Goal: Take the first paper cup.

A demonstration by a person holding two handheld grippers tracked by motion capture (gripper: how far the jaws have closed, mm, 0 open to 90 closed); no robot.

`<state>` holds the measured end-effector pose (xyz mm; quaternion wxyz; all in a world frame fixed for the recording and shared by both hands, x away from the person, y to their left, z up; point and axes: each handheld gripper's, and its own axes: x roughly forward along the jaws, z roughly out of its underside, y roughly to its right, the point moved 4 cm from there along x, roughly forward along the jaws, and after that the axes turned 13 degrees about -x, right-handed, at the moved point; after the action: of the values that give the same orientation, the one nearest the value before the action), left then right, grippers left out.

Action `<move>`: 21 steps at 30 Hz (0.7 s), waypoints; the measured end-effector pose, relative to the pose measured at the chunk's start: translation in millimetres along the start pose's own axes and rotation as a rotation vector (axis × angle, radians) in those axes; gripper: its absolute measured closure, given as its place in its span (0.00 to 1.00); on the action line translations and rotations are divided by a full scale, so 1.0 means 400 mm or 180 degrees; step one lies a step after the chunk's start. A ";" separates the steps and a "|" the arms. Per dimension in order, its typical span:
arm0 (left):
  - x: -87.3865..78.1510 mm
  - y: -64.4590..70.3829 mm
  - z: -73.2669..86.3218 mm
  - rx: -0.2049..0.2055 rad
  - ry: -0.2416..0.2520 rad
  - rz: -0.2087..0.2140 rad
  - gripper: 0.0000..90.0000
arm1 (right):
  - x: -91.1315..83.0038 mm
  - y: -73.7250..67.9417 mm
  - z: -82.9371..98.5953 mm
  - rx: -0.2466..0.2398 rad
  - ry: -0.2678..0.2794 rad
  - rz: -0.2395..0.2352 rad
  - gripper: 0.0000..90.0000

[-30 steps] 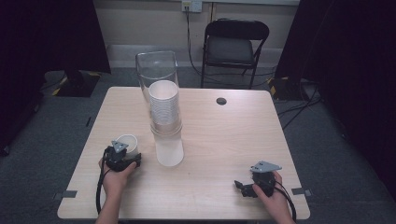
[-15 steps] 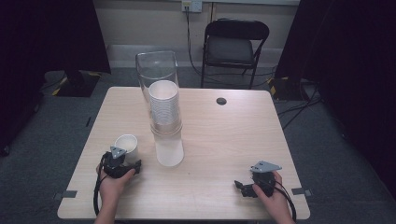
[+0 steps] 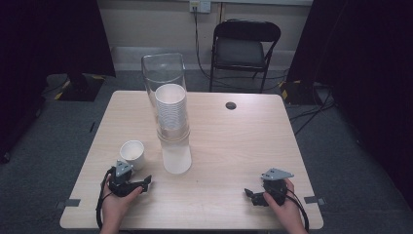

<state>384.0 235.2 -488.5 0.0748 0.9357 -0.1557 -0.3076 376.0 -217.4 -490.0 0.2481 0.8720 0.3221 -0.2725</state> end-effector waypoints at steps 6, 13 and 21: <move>-0.017 0.038 -0.019 0.0045 0.0058 0.0156 0.19 | 0.000 0.000 0.000 -0.0002 0.0000 0.0004 0.09; -0.013 0.092 -0.026 0.0188 0.0067 0.0336 0.20 | 0.000 0.000 0.000 0.0001 0.0000 0.0000 0.09; -0.006 0.134 -0.055 0.0234 0.0074 0.0429 0.21 | 0.000 0.000 0.000 0.0000 0.0001 0.0000 0.09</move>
<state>382.1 186.8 -457.1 0.0628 0.9287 -0.2287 -0.2851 376.0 -217.4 -490.0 0.2481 0.8721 0.3221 -0.2724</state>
